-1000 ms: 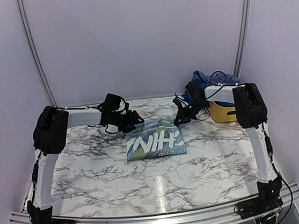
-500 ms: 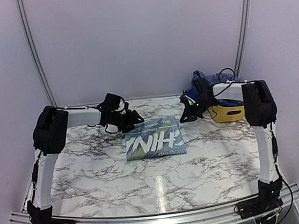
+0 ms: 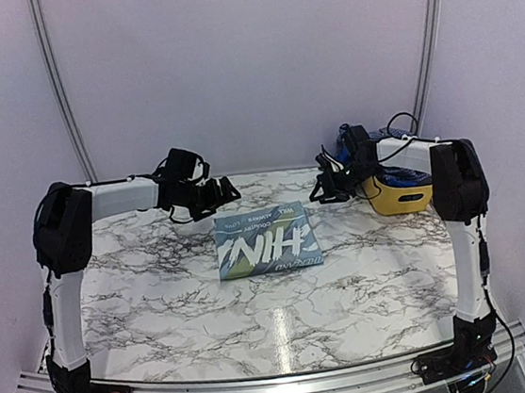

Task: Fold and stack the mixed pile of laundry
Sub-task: Smooth out the square-folded T-shirt at the center of the board.

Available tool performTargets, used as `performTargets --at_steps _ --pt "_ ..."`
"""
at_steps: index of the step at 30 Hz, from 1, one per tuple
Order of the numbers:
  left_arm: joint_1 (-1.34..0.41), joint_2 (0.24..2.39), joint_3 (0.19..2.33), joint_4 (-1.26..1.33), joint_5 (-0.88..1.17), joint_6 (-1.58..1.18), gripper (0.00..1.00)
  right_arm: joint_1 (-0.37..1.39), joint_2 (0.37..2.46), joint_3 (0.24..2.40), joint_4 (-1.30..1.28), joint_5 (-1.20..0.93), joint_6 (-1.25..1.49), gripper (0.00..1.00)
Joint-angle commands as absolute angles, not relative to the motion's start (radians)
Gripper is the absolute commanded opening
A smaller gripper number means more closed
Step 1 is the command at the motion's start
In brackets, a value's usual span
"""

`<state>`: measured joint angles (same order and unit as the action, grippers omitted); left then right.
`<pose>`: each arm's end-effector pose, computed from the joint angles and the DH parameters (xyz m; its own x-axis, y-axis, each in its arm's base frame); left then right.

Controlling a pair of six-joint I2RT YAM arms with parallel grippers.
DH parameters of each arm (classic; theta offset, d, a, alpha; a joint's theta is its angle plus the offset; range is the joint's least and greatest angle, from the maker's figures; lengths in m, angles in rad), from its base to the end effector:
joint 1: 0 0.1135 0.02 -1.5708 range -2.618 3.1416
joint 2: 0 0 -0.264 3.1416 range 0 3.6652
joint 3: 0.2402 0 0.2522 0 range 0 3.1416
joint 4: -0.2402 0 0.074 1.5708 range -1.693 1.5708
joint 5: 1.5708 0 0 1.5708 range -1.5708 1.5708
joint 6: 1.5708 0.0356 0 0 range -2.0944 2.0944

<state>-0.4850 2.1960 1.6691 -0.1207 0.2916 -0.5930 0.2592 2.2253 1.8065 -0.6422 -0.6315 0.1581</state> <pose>0.4399 -0.2434 0.1910 -0.8055 -0.1806 -0.5644 0.2402 0.7712 -0.5895 0.4576 0.1431 0.1885 -0.9096 -0.1097 -0.4008 -0.3465 0.7328 0.5857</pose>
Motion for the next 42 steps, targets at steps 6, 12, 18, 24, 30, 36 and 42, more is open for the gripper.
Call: performTargets --at_steps 6,12,18,24,30,36,42 --pt "-0.44 2.113 1.541 -0.14 0.253 -0.607 0.99 0.278 2.322 1.997 -0.619 -0.673 0.164 0.54" --pt "-0.44 2.196 1.564 -0.128 0.29 -0.632 0.91 0.29 2.421 2.091 -0.627 -0.679 0.168 0.55" --pt "-0.44 2.256 1.576 -0.099 0.316 -0.67 0.78 0.301 2.49 2.142 -0.627 -0.702 0.173 0.53" --pt "-0.44 2.288 1.591 -0.072 0.338 -0.696 0.67 0.305 2.503 2.157 -0.617 -0.729 0.181 0.36" --pt "-0.441 2.286 1.594 -0.035 0.353 -0.709 0.47 0.305 2.471 2.15 -0.621 -0.741 0.181 0.12" --pt "-0.443 2.27 1.593 -0.016 0.361 -0.708 0.24 0.299 2.433 2.134 -0.624 -0.747 0.179 0.0" --pt "-0.461 2.237 1.597 -0.011 0.368 -0.668 0.0 0.29 2.375 2.092 -0.628 -0.741 0.17 0.0"
